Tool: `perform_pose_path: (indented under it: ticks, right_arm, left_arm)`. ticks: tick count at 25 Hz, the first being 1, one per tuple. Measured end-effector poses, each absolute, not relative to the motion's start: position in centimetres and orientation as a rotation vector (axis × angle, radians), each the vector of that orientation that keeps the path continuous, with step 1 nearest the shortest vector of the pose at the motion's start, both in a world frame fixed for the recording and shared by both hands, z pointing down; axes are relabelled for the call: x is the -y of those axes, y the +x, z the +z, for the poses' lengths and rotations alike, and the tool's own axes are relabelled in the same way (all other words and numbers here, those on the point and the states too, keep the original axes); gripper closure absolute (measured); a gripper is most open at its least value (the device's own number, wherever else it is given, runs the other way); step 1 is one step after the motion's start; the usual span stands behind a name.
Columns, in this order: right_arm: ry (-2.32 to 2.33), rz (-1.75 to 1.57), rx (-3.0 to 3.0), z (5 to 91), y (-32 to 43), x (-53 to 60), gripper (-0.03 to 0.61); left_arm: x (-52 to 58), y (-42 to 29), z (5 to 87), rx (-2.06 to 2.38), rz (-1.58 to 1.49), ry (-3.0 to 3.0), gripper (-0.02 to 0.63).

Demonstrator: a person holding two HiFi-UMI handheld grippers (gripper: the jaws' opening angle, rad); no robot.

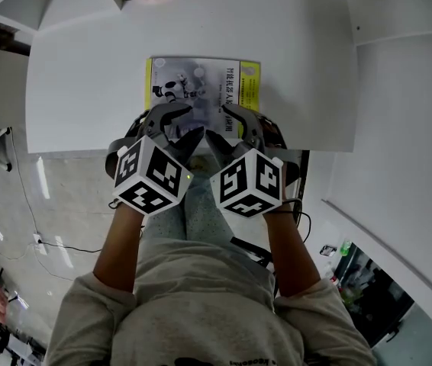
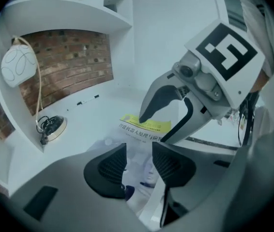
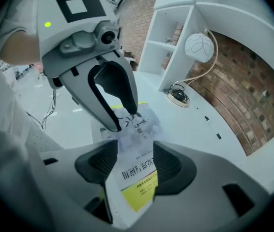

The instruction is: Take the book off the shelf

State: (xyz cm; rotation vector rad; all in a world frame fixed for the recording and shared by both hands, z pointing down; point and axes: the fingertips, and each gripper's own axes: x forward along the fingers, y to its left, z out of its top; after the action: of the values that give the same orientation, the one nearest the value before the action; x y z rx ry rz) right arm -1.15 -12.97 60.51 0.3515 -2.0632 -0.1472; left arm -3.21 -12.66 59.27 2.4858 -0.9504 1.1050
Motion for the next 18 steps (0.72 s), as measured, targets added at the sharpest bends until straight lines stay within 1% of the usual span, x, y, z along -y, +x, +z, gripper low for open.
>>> perform_pose_path:
  ticks: [2,5,7,10,12,16,18]
  right_arm:
    - [0.387,-0.123,2.084,59.9,-1.2,13.2,0.366]
    - [0.445,-0.096,2.123,59.4,-1.2,13.7,0.386]
    - [0.489,-0.08,2.159,59.2,-1.2,14.0,0.423]
    - [0.551,-0.058,2.203,58.7,-1.2,14.3,0.451]
    - [0.586,-0.031,2.231,58.4,-1.3,14.5,0.485]
    - [0.655,0.013,2.275,57.8,-1.3,14.7,0.523]
    - [0.687,0.029,2.294,57.4,-1.2,14.8,0.533]
  left_arm:
    - [12.9,-3.3,58.8,0.989,1.02,2.473,0.451]
    - [13.0,-3.5,58.6,1.025,0.982,2.465,0.477]
    - [13.1,-3.5,58.5,1.042,0.941,2.457,0.486]
    - [13.3,-3.8,58.2,1.088,0.876,2.439,0.51]
    - [13.5,-4.1,57.9,1.131,0.854,2.434,0.529]
    - [14.0,-4.4,56.7,1.21,0.769,2.43,0.573]
    - [14.1,-4.3,56.2,1.221,0.723,2.428,0.584]
